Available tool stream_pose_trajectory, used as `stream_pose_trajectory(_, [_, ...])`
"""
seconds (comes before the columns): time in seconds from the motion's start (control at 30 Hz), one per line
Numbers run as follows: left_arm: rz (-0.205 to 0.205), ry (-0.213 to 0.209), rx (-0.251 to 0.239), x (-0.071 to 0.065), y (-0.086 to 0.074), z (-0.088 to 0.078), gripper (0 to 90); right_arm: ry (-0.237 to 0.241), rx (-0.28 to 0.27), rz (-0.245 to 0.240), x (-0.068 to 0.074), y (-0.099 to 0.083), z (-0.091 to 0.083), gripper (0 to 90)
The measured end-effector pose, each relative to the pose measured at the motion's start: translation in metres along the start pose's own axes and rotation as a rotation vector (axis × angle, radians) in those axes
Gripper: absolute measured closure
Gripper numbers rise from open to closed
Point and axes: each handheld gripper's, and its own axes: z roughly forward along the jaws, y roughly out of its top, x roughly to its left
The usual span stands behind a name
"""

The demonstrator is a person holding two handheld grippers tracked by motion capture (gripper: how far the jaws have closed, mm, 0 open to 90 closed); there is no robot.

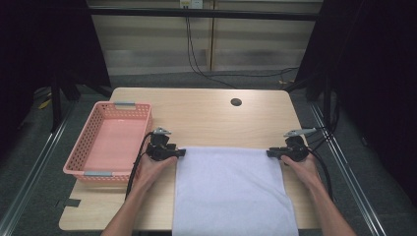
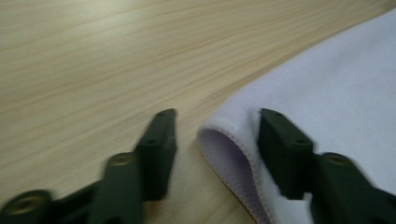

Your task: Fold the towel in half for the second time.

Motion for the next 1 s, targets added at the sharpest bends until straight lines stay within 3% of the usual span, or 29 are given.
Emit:
stream_pose_trajectory(0.13, [0.039,-0.047,-0.005,-0.003,0.000,0.000,79.1,0.022,0.004,0.001,0.001,0.001,-0.004,83.6])
stream_pose_trajectory(0.17, [0.032,-0.077,-0.024,-0.004,0.002,-0.002,82.7,0.022,-0.003,0.003,0.001,0.001,-0.005,83.9])
stream_pose_trajectory(0.2, [0.030,-0.080,-0.036,-0.005,0.003,-0.004,84.4,0.022,-0.019,0.005,0.000,0.003,-0.009,84.2])
stream_pose_trajectory(0.27, [-0.013,-0.138,-0.056,-0.007,0.007,-0.011,85.5,0.015,-0.058,0.019,-0.003,0.005,-0.019,84.6])
stream_pose_trajectory(0.4, [0.026,-0.132,-0.117,-0.020,0.022,-0.031,86.0,0.036,-0.129,0.014,-0.004,0.017,-0.035,84.8])
stream_pose_trajectory(0.43, [0.044,-0.128,-0.120,-0.021,0.028,-0.035,86.1,0.033,-0.138,0.009,-0.004,0.021,-0.037,84.8])
stream_pose_trajectory(0.53, [0.040,-0.113,-0.162,-0.017,0.044,-0.044,86.1,0.029,-0.178,0.002,-0.003,0.033,-0.043,84.8])
stream_pose_trajectory(0.67, [0.047,-0.087,-0.182,-0.009,0.059,-0.047,86.1,0.031,-0.239,0.019,-0.009,0.045,-0.052,84.8])
stream_pose_trajectory(0.77, [0.040,-0.090,-0.208,-0.005,0.068,-0.044,86.2,0.012,-0.254,0.032,-0.013,0.054,-0.054,84.8])
stream_pose_trajectory(0.87, [0.062,-0.067,-0.204,-0.003,0.082,-0.039,86.2,0.001,-0.264,0.041,-0.019,0.066,-0.054,84.9])
stream_pose_trajectory(1.0, [0.072,-0.060,-0.244,-0.003,0.095,-0.047,86.2,-0.007,-0.280,0.050,-0.024,0.081,-0.057,85.0])
